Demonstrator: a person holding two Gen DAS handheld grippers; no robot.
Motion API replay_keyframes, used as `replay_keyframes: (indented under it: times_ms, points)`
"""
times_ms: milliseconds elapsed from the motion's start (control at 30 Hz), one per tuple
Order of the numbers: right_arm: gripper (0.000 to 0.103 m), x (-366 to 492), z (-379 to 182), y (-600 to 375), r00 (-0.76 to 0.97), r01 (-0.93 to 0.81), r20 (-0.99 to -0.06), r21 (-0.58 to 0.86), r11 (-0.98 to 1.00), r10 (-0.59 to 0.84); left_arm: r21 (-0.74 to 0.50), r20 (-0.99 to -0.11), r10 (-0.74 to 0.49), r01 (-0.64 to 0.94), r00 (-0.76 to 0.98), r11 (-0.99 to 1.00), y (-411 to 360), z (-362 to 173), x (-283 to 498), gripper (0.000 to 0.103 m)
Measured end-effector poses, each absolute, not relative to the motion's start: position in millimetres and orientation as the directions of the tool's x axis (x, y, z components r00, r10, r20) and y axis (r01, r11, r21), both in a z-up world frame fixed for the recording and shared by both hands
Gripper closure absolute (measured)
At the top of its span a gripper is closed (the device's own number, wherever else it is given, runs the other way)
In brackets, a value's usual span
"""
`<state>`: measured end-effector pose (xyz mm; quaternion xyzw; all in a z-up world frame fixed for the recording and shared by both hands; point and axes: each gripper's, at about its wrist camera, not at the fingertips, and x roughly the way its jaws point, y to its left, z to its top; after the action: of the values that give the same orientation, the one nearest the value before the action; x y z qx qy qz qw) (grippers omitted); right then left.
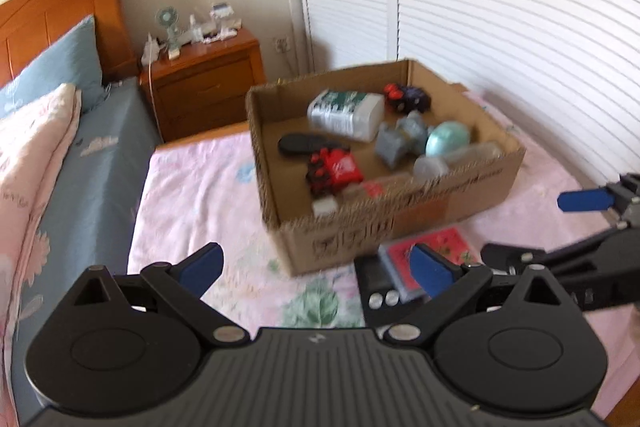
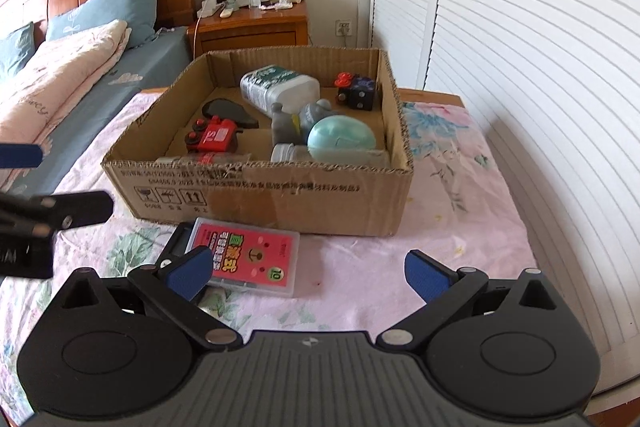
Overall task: Organize rigid objects
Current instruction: 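Move both tools toward the black timer and red card box, then grasp the black timer with the left tool while the right tool grasps the red card box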
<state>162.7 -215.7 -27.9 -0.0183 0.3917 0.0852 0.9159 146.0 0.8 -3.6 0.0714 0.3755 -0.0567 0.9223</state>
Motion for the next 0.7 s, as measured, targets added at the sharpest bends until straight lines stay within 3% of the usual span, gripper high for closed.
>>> replay_keyframes:
  times_ms: [433,700]
  points:
    - [0.000,193,-65,-164,0.630,-0.242,-0.757,0.021,0.970,0.173,0.046,-0.736,-0.011,0.066,0.677,0.997,44,-32,149,0.004]
    - [0.000,208,-80,-153,0.639,-0.199,-0.761,-0.022,0.980,0.112,0.000,-0.751,-0.033,0.050,0.659,0.999,57,-40,156,0.004]
